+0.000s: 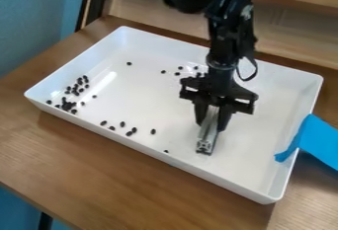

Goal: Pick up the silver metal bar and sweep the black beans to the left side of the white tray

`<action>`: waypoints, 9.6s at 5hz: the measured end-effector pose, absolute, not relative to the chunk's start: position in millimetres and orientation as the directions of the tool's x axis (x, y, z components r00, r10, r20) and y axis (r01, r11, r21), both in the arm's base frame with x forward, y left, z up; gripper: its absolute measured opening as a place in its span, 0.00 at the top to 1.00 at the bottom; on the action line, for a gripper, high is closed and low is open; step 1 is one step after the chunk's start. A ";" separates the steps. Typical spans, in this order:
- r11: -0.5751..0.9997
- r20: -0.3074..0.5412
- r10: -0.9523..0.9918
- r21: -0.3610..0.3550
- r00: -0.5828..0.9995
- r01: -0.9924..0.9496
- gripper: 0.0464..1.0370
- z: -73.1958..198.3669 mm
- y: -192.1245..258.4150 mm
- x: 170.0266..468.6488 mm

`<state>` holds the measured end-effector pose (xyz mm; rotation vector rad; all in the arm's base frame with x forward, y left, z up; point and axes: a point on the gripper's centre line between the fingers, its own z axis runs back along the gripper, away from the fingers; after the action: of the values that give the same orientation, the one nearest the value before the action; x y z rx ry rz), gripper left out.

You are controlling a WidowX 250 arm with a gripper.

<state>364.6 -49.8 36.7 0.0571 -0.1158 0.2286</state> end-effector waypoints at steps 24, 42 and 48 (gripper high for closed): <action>0.978 0.222 0.173 0.074 0.959 -0.194 0.66 39.5 -62.4 453.9; 0.958 0.255 0.259 0.056 0.932 -0.282 0.66 46.6 15.9 455.5; 0.913 0.204 0.383 0.068 0.901 -0.403 0.66 36.6 92.7 456.1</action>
<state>456.1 92.7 36.6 0.1092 -0.1885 0.4074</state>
